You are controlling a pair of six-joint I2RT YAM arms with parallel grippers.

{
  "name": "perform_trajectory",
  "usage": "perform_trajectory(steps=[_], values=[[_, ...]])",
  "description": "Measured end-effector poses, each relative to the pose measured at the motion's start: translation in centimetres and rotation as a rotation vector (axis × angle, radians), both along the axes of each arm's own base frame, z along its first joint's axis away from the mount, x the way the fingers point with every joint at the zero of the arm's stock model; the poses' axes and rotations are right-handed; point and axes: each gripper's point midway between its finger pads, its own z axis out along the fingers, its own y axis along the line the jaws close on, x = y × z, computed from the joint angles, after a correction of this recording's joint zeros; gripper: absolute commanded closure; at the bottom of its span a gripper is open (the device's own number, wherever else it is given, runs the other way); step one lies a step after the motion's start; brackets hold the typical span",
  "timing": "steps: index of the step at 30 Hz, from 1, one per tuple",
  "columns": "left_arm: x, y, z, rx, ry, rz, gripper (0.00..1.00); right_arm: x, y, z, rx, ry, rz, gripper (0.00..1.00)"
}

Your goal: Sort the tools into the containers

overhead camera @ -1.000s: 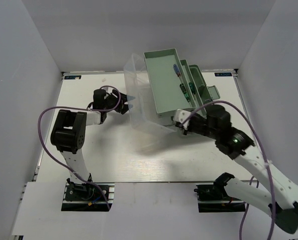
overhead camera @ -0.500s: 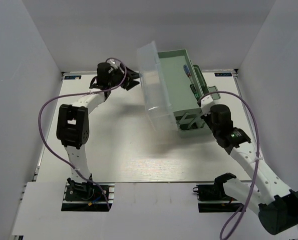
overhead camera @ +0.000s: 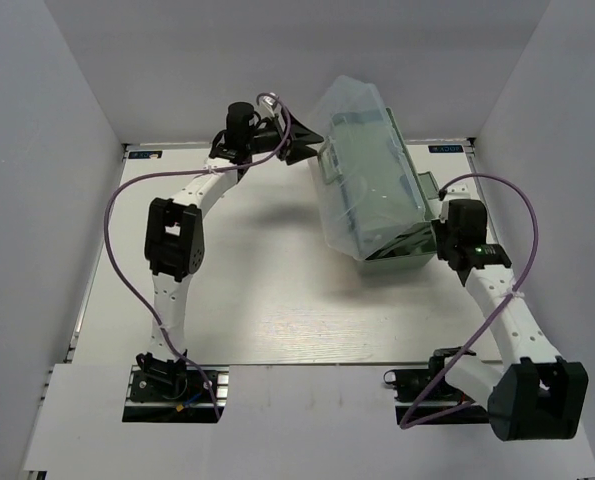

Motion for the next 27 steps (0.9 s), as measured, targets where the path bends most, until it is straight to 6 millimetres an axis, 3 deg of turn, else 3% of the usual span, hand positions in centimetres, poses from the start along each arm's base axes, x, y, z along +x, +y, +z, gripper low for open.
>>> perform_trajectory(steps=[3, 8, 12, 16, 18, 21, 24, 27], values=[[-0.3, -1.4, 1.4, -0.027, -0.034, -0.048, 0.26, 0.1, -0.3, -1.8, 0.063, 0.074, -0.037, 1.00], [-1.1, -1.8, 2.0, 0.020, -0.067, -0.027, 0.17, 0.9, -1.0, -3.7, 0.150, 0.164, -0.086, 0.84], [-2.5, 1.7, 1.4, 0.173, -0.076, 0.085, 0.11, 0.7, -1.7, -4.4, 0.175, 0.214, -0.111, 0.67], [-6.3, 6.7, 1.7, 0.275, -0.114, 0.179, 0.09, 1.2, -2.3, -3.7, 0.210, 0.193, -0.125, 0.54], [-8.4, 8.3, 0.8, 0.303, -0.112, 0.203, 0.09, 1.6, -2.8, -2.9, 0.205, 0.178, -0.121, 0.51], [-10.4, 9.2, -2.4, 0.339, -0.067, 0.206, 0.08, 1.9, -3.6, -1.8, 0.174, 0.162, -0.107, 0.50], [-10.8, 9.2, -6.2, 0.389, 0.013, 0.202, 0.08, 0.7, -3.7, -2.0, 0.145, 0.169, -0.076, 0.48], [-10.6, 9.0, -8.0, 0.425, 0.039, 0.198, 0.08, -0.7, -4.3, -2.2, 0.126, 0.171, -0.077, 0.46]])
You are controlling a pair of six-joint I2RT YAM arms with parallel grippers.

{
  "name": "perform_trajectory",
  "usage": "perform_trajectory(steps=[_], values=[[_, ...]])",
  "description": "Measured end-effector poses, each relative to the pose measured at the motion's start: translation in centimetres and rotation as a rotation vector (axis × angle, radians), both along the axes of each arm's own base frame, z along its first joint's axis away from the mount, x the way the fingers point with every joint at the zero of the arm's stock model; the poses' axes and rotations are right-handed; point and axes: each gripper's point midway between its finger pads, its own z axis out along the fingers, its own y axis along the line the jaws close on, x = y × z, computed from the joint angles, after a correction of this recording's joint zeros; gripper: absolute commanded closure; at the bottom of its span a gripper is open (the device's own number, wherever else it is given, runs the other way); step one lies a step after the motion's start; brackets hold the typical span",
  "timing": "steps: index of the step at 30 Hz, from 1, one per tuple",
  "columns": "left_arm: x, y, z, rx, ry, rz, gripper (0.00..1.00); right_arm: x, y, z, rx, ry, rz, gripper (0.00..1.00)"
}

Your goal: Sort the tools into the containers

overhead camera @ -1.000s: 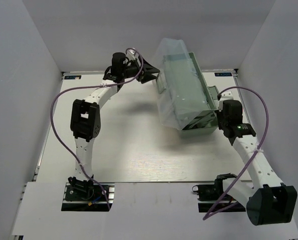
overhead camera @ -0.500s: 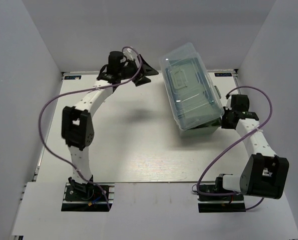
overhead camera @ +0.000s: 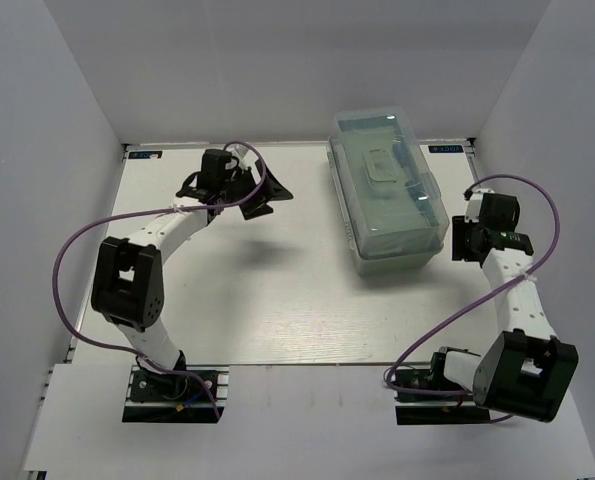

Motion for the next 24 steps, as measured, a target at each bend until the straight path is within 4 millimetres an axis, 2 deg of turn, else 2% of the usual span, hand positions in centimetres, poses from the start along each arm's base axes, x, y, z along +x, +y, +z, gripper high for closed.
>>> perform_trajectory(steps=[2, 6, 10, 16, 18, 24], values=[[0.5, -0.4, 0.1, 0.004, -0.006, -0.007, 0.08, 0.2, -0.1, 0.3, -0.001, -0.018, 0.012, 0.44], [1.3, -1.0, 0.8, 0.005, -0.036, -0.020, 0.06, 2.8, 0.3, 1.5, 0.012, -0.078, 0.077, 0.36], [1.6, -1.4, 0.8, 0.007, -0.046, -0.030, 0.06, 7.9, 0.1, 3.1, 0.033, -0.140, 0.149, 0.33], [2.1, -2.7, -1.7, 0.024, -0.003, -0.054, 0.06, 15.9, 0.6, 4.0, 0.112, -0.176, 0.268, 0.32], [2.3, -3.3, -2.3, 0.028, 0.006, -0.066, 0.06, 17.6, 1.1, 4.1, 0.158, -0.185, 0.308, 0.32], [3.6, -5.7, -2.4, 0.029, 0.000, -0.099, 0.05, 19.4, 2.7, 2.9, 0.265, -0.160, 0.388, 0.30]])
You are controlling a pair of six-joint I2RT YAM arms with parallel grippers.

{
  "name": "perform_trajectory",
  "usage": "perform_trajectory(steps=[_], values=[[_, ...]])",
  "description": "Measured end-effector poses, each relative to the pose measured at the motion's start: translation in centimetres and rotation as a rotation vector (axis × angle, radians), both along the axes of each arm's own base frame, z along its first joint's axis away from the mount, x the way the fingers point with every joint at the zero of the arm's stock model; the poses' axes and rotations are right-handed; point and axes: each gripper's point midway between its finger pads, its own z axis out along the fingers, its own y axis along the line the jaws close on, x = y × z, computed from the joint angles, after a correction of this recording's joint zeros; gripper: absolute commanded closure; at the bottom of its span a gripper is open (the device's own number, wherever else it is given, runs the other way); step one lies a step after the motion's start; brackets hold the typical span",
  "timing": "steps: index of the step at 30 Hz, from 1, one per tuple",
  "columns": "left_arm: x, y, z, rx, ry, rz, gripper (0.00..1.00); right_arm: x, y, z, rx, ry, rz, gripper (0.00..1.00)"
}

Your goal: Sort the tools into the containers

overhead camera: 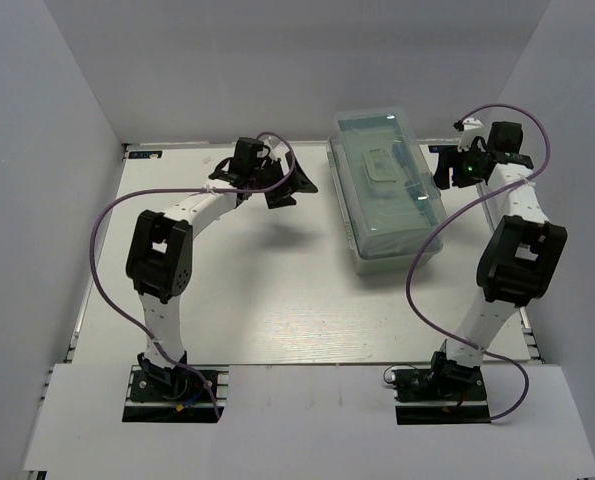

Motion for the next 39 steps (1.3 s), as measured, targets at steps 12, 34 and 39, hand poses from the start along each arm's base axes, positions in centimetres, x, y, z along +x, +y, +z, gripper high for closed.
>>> perform_trajectory(steps=[12, 34, 39], values=[[1.3, -2.5, -1.8, 0.083, 0.033, 0.003, 0.05, 0.9, 3.7, -0.8, 0.032, 0.027, 0.167, 0.30], [-0.5, 0.9, -4.7, 0.193, 0.105, 0.078, 0.03, -0.2, 9.0, -0.8, 0.012, 0.045, 0.250, 0.27], [-0.3, 4.1, -2.7, 0.295, 0.057, 0.166, 0.00, -0.6, 7.9, -0.4, -0.055, 0.055, 0.150, 0.16]])
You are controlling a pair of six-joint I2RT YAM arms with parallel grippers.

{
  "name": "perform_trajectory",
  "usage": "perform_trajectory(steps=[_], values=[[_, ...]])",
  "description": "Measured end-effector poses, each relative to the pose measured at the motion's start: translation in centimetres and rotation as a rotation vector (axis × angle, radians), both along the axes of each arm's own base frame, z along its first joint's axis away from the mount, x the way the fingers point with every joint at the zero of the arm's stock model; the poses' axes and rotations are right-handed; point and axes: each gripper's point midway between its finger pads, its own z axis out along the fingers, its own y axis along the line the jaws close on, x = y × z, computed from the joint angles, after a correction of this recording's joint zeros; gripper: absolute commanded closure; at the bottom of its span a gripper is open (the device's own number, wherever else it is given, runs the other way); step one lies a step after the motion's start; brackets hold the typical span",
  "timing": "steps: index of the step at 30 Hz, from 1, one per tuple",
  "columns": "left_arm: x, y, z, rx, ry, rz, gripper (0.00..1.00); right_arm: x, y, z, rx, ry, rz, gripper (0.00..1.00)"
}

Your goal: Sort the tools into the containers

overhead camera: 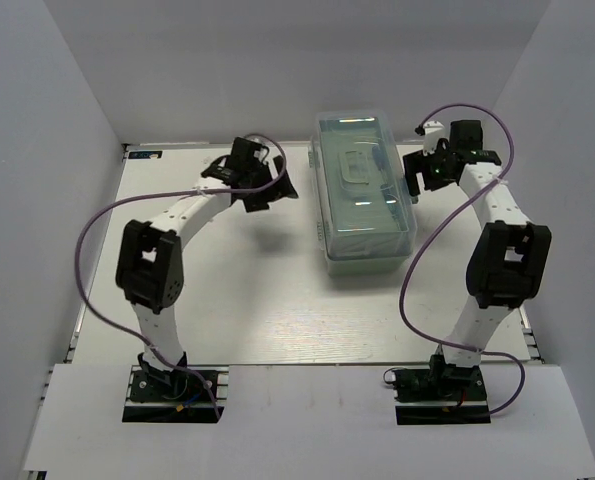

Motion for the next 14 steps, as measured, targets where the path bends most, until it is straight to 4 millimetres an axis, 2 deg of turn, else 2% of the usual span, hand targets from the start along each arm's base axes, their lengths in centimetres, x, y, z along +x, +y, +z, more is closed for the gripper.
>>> perform_trajectory(steps=[2, 5, 7, 9, 11, 14], values=[[0.2, 2.1, 2.8, 0.050, -0.077, 0.030, 0.00, -0.8, -1.2, 0.1, -0.050, 0.006, -0.053, 0.10], [-0.1, 4.7, 8.8, 0.091, -0.239, 0.052, 0.00, -2.9, -3.3, 0.5, -0.117, 0.025, -0.120, 0.10], [-1.3, 6.3, 13.2, 0.101, -0.363, 0.058, 0.00, -4.4, -4.7, 1.5, -0.152, 0.021, -0.167, 0.10], [-3.1, 7.4, 16.3, 0.100, -0.464, 0.055, 0.00, -5.7, -5.8, 3.0, -0.175, 0.015, -0.219, 0.10], [-4.9, 8.3, 17.4, 0.103, -0.516, 0.046, 0.00, -7.0, -6.3, 4.8, -0.182, -0.001, -0.261, 0.10], [-6.7, 9.1, 16.3, 0.128, -0.515, 0.027, 0.00, -9.7, -5.9, 7.0, -0.160, -0.024, -0.290, 0.10]])
